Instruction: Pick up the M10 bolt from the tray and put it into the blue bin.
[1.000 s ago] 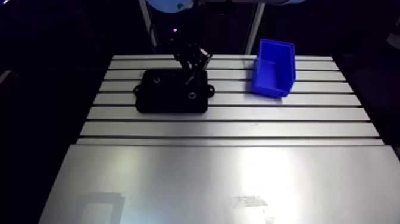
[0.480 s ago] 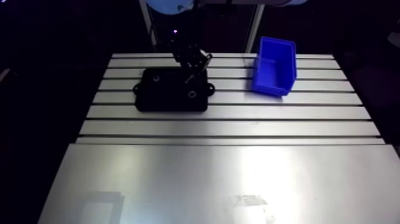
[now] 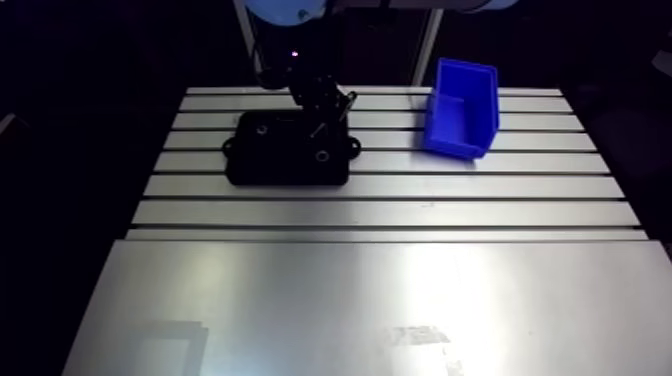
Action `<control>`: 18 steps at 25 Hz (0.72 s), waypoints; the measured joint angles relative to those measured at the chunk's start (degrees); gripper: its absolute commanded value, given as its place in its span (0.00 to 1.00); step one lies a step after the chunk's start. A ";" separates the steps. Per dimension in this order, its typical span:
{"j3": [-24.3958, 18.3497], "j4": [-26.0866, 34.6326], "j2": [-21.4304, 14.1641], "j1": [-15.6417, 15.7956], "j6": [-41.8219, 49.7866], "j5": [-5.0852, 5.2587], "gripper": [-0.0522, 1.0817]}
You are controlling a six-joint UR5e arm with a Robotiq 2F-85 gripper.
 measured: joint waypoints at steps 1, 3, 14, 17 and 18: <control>0.02 0.00 0.01 0.00 -0.01 0.00 0.55; 0.07 0.00 0.02 -0.01 -0.03 0.00 0.56; 0.11 -0.01 0.04 -0.02 0.01 0.00 0.57; 0.08 -0.01 0.04 -0.01 0.02 0.00 0.58; 0.08 -0.01 0.03 -0.01 0.02 0.00 0.58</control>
